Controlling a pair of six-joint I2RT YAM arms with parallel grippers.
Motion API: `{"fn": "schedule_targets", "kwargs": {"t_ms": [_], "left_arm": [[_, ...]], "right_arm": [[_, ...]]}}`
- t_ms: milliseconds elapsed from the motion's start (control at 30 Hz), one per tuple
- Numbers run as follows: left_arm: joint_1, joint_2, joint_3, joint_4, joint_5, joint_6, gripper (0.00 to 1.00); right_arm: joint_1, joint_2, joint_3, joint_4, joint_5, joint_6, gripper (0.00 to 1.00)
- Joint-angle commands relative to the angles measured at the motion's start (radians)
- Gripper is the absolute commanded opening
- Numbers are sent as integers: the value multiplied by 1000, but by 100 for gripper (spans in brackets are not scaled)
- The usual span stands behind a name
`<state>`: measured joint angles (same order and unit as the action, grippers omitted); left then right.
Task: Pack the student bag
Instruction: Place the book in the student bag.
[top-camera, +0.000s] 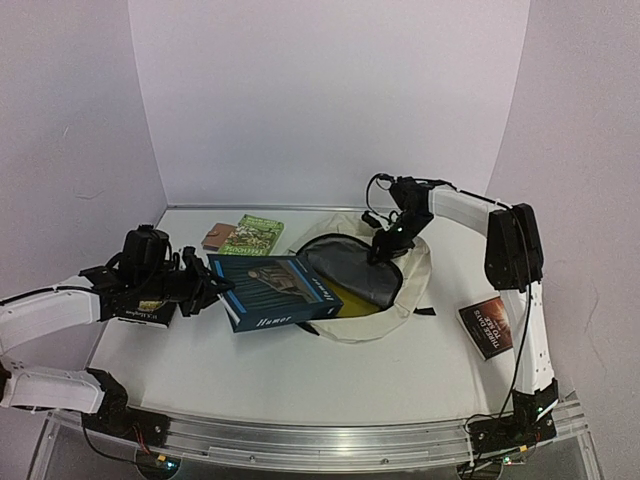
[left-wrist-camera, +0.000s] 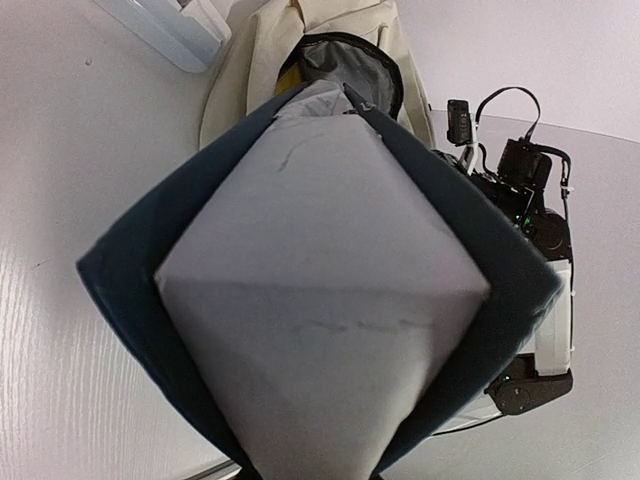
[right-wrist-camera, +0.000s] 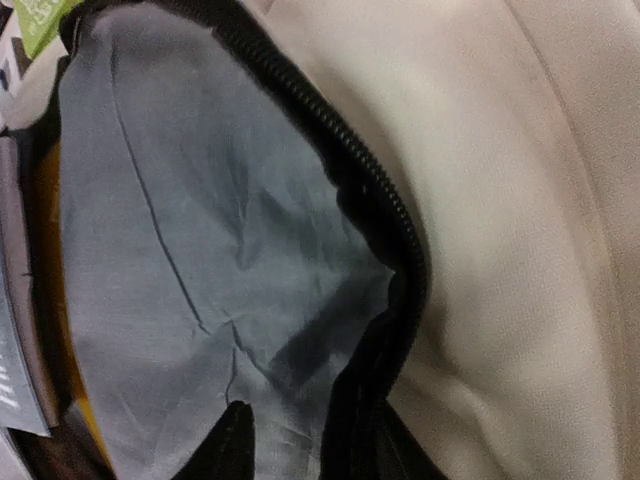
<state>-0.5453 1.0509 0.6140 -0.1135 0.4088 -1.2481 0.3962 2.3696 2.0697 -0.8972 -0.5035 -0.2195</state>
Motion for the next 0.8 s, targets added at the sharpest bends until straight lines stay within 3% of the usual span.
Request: {"fn": "schedule_targets", "kwargs": {"t_ms": [0,267,567,767], "left_arm": [[-2,18,1,95,41,-6,0],[-4,56,-72,276,93,-63,0],[-4,157,-90,424,131,-97,0],[-4,190,-108,553,58,-128,0]], "right_arm": [[1,-23,45,-62,-211,22,1],[0,-210,125,-12,-414,148,0],[29,-333,133,193,-493,427,0],[101,-388,86,289,-527,544,0]]}}
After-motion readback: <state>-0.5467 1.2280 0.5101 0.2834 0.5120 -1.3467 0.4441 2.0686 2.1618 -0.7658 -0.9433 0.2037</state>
